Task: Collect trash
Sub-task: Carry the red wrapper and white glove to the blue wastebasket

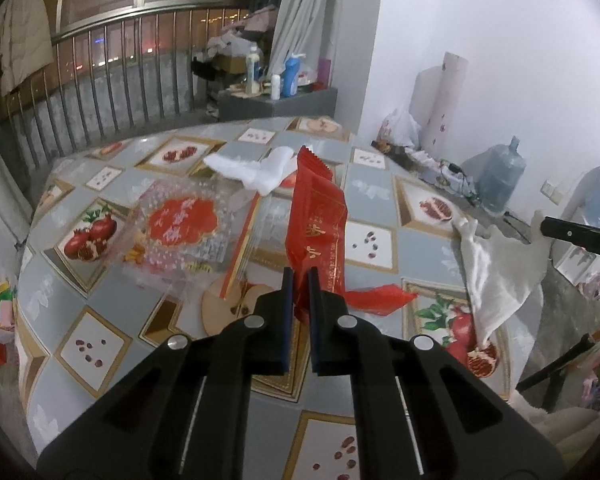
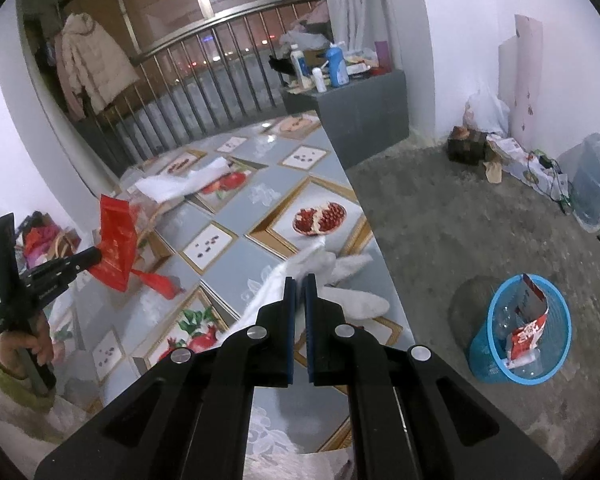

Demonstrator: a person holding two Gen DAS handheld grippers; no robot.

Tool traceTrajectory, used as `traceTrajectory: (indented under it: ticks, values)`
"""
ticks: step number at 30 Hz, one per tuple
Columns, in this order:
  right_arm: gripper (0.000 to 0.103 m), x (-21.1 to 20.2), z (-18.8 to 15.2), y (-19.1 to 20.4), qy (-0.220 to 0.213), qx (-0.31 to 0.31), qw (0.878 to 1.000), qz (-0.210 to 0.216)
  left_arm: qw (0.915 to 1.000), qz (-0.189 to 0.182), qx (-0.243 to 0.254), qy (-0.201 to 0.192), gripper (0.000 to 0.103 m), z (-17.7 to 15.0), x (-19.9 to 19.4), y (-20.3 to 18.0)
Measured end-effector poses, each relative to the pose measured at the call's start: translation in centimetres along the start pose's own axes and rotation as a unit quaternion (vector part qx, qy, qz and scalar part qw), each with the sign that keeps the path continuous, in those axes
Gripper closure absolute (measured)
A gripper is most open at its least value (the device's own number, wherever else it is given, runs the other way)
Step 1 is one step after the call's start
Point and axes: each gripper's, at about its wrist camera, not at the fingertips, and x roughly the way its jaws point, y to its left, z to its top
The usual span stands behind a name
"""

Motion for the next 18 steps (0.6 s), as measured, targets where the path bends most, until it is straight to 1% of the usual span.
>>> traceTrajectory:
  ticks: [8, 12, 15, 18]
  values:
    - [0.099, -2.4, 1.2, 0.2, -0.040, -0.006, 0.999, -0.003, 0.9994, -0.011, 0.013, -0.032, 0.098, 1.8, -1.9, -1.5]
    - [0.099, -4.4, 1.9, -0.7, -0.067, -0.002, 0.997, -0.021, 0.9980, -0.025, 0.026, -0.052, 0.098, 3.3, -2.7, -3.0]
    - [0.099, -6.2, 2.4, -2.2, -0.091, 0.010, 0.995, -0.038, 0.9958, -0.047, 0.040, -0.067, 0.098, 4.7, -3.2, -4.7]
    - [0.099, -8.3, 2.6, -4.4, -0.116, 0.030, 0.991, -0.060, 0.9929, -0.073, 0.056, -0.075, 0.098, 6.2, -3.1, -6.7]
